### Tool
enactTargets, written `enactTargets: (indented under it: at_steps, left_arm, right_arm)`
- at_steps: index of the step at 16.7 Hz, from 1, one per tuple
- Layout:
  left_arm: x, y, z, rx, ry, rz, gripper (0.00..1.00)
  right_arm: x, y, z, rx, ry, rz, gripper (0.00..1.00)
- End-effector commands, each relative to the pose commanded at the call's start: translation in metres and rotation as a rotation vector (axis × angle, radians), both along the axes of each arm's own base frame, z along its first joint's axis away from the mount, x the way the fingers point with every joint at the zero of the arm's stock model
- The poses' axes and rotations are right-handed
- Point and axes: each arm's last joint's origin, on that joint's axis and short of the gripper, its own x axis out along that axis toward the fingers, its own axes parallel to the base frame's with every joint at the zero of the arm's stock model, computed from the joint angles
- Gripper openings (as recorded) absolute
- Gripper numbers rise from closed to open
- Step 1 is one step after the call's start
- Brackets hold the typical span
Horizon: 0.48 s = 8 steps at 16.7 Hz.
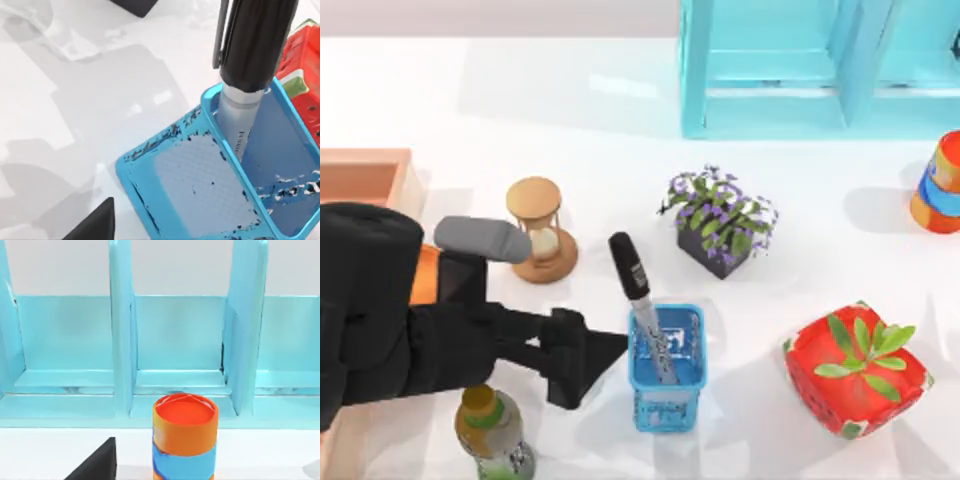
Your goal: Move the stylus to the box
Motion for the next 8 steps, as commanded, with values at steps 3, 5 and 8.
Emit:
enactTargets:
  at_steps: [3, 5, 8]
  left_arm:
    - [-0.001, 0.0, 0.0, 0.0, -0.003, -0.001, 1.0]
    - [0.001, -0.003, 0.0, -0.004, -0.006, -0.002, 1.0]
    - [0.011, -0.017, -0.003, -0.002, -0.001, -0.001, 1.0]
  right_arm:
    - [0.0, 0.0, 0.0, 0.0, 0.0, 0.0, 1.0]
    - [0.0, 0.0, 0.0, 0.0, 0.0, 0.0, 1.0]
    - [0.0, 0.0, 0.0, 0.0, 0.0, 0.0, 1.0]
